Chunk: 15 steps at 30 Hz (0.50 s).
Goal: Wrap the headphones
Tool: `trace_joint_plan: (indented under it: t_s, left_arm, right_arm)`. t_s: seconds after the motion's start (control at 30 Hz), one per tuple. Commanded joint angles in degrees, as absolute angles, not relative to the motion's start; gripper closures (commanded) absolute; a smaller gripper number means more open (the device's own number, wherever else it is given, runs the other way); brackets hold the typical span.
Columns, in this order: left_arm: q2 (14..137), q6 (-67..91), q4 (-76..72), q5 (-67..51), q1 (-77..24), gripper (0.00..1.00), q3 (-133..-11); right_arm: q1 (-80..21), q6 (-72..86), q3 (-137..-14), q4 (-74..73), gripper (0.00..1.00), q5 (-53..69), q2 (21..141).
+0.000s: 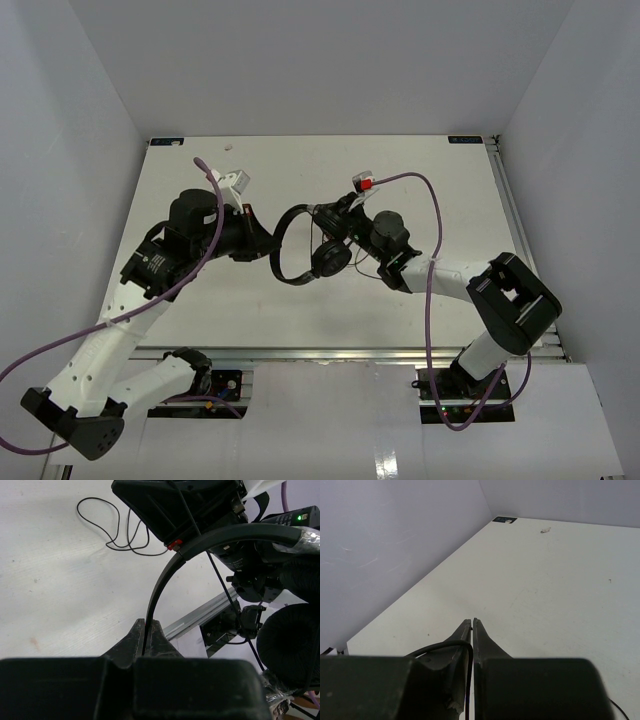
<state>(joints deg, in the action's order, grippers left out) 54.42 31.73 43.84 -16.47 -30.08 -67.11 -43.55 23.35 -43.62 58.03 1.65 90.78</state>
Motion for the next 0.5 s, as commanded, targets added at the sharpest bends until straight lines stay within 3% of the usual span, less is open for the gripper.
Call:
trace_joint_plan:
  t_s: [0.0,0.13,0.27,0.47]
  left_arm:
    - [51.94,31.53,42.09,-24.52,-30.32,1.00,-67.37]
    - [51.75,32.20,41.36,-25.77,-30.32,1.00,-66.24]
    - [51.32,33.07,40.51,-26.29,-30.32,1.00,-65.30]
    - [50.89,34.62,38.93,-27.88,-30.32,1.00,-63.71]
  right_arm:
    - [-42.63,22.74,-46.85,58.74,0.86,-2.18,89.94]
    - [-42.63,23.15,-47.08,59.18,0.84,-3.55,90.00]
    - [-42.63,24.30,-46.00,62.99,0.92,-4.68,90.19]
    - [-42.63,25.58,-43.85,69.94,0.92,-6.07,91.69]
